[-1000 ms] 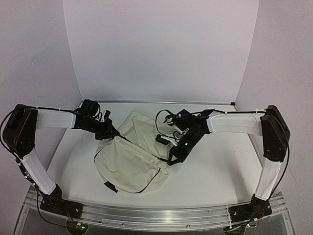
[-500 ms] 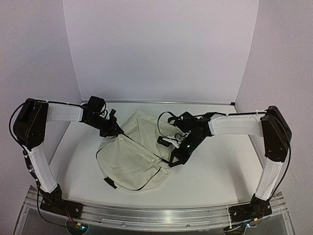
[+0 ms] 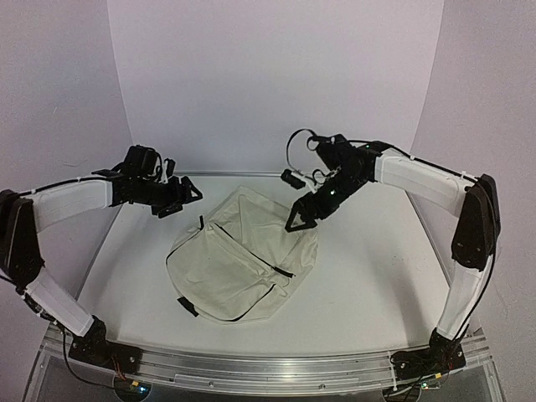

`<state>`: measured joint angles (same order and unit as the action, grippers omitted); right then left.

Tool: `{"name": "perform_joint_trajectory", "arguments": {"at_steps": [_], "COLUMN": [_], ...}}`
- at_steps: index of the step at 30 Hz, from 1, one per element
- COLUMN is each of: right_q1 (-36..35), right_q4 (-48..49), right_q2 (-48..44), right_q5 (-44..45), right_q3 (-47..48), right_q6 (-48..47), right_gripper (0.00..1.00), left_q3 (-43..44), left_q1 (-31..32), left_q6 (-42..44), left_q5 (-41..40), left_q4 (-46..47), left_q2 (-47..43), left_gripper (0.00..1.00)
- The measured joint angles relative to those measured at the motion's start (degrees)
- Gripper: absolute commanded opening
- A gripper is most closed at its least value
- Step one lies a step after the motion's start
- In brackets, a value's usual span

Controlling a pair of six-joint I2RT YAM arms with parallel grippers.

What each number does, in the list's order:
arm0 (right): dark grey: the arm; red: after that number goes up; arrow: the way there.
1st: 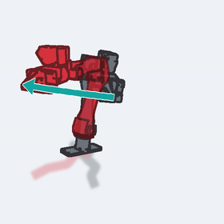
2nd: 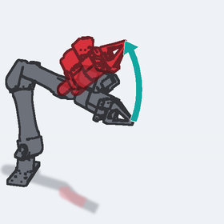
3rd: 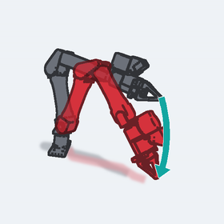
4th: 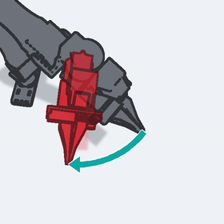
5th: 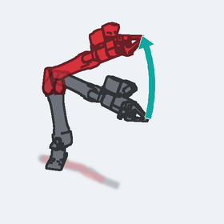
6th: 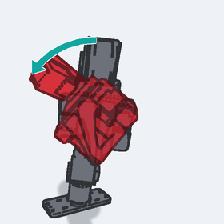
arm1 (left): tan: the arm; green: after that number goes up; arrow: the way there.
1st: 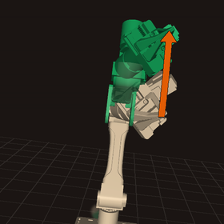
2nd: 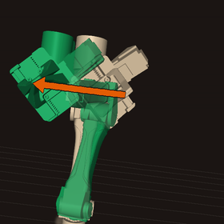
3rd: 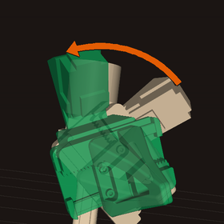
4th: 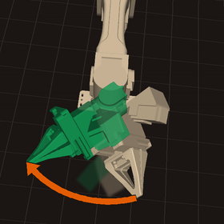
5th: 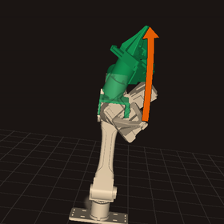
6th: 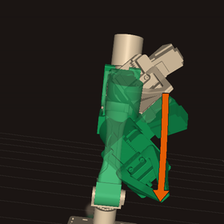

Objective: Pack the student bag
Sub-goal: Zip the student bag at the center of the board.

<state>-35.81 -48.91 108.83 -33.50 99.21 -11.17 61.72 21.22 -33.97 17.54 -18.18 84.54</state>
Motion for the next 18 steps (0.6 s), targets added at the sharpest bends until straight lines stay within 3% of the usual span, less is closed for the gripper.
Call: {"name": "perform_joint_trajectory", "arguments": {"at_steps": [4,11,18], "right_q1": [3.09,2.59,2.49], "right_q4": [0.36,0.63,-0.39], "right_q2": [6.02,19.04,22.29], "right_q5": [4.79,8.93,8.45], "right_q3": [8.34,16.45,19.29], "right_q6": [1.33,2.22,2.24], "right_gripper": [0.89,0.9,0.84], "left_q3": [-11.86,-29.06,-35.19], "left_q1": [2.47,13.65,18.28], "left_q6": [-7.23,-23.29,-33.06], "left_q5": [-3.59,-11.37,-15.6], "left_q4": [1.23,0.71,7.01], "left_q2": [-9.87,-21.9,-21.47], "left_gripper": [0.82,0.82,0.8]}}
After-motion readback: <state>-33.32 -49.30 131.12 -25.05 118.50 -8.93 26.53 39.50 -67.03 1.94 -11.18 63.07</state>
